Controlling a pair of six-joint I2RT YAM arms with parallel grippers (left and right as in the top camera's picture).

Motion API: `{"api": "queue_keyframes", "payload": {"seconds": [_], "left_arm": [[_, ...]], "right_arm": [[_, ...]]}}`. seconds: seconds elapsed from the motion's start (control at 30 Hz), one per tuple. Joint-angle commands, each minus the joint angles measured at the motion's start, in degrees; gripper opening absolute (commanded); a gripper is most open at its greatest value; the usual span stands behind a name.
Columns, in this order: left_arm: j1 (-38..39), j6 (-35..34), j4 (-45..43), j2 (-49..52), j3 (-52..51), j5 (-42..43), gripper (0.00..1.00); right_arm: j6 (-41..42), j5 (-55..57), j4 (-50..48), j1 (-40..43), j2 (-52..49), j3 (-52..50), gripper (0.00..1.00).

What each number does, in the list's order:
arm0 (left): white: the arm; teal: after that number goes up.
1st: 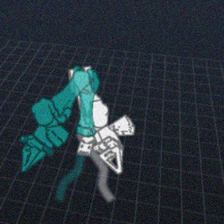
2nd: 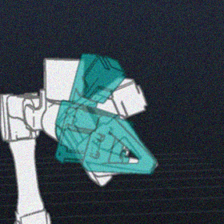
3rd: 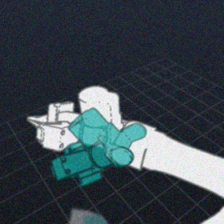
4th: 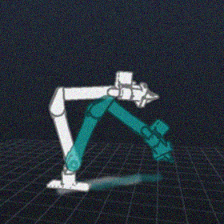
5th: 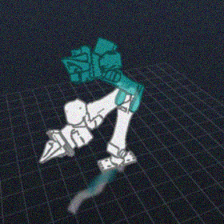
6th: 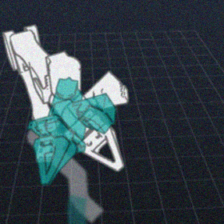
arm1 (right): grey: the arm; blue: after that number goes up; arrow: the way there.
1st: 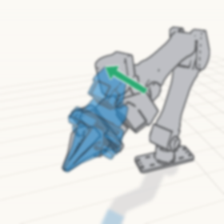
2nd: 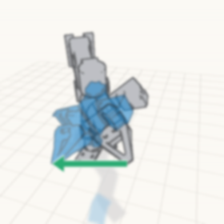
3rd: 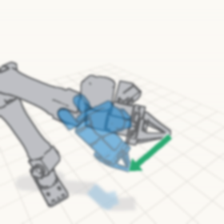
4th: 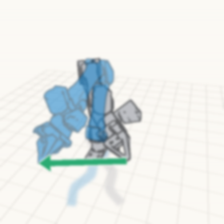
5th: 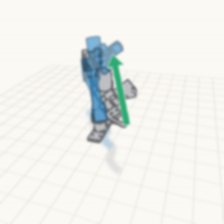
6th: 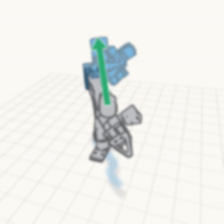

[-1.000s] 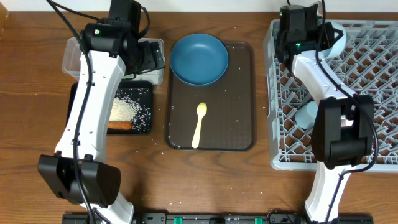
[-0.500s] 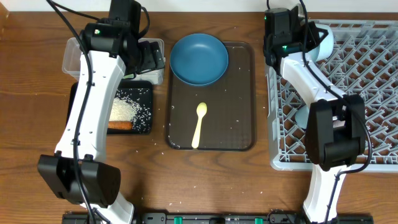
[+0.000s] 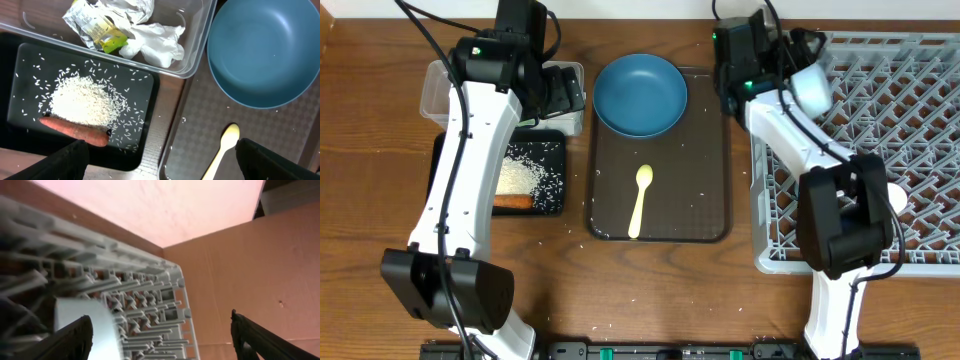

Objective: Sort waste into correct bins and load items into the dishwasher rack

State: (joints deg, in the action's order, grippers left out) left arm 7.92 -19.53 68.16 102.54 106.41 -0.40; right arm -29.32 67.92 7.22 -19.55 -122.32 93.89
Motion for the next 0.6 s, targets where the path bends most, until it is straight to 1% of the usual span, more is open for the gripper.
{"api": "queue_keyframes", "payload": {"seconds": [0.0,0.1,0.17,0.2,0.23,0.27,0.3,0.37,0.47,0.53,0.57], "left_arm": [[-0.13,-0.09,0.17,0.20,-0.13,-0.70,0.96],[-0.13,-0.09,0.17,0.20,-0.13,-0.70,0.96],[-0.13,-0.09,0.17,0.20,-0.13,-0.70,0.96],[-0.13,-0.09,0.17,0.20,-0.13,-0.70,0.96],[-0.13,-0.09,0.17,0.20,-0.13,-0.70,0.96],[-0.13,-0.09,0.17,0.20,-0.13,-0.70,0.96],[-0.13,-0.09,0.17,0.20,-0.13,-0.70,0.96],[-0.13,-0.09,0.17,0.20,-0.13,-0.70,0.96],[-0.13,-0.09,0.17,0.20,-0.13,-0.70,0.96],[-0.13,-0.09,0.17,0.20,-0.13,-0.70,0.96],[-0.13,-0.09,0.17,0.20,-0.13,-0.70,0.96]], "right_arm": [[3.67,-0.26,-1.16,-1.92,3.02,0.20,0.84],[6.25,-5.14,-0.63,-3.80,6.60,0.20,0.81],[10.49,-10.73,2.10,-5.49,8.87,0.20,0.79],[12.72,-14.64,4.20,-6.19,9.94,0.20,0.80],[16.28,-20.26,7.26,-6.84,11.04,0.20,0.83],[20.63,-26.47,10.49,-7.28,11.96,0.20,0.88],[24.63,-32.24,13.22,-7.50,12.57,0.20,0.99],[33.22,-45.57,18.93,-7.52,13.42,0.20,0.99],[39.30,-63.01,24.81,-7.37,13.70,0.17,0.99],[41.86,-69.81,25.92,-7.34,13.29,-0.17,0.98],[43.87,-70.34,25.38,-7.37,13.05,-0.61,0.92]]}}
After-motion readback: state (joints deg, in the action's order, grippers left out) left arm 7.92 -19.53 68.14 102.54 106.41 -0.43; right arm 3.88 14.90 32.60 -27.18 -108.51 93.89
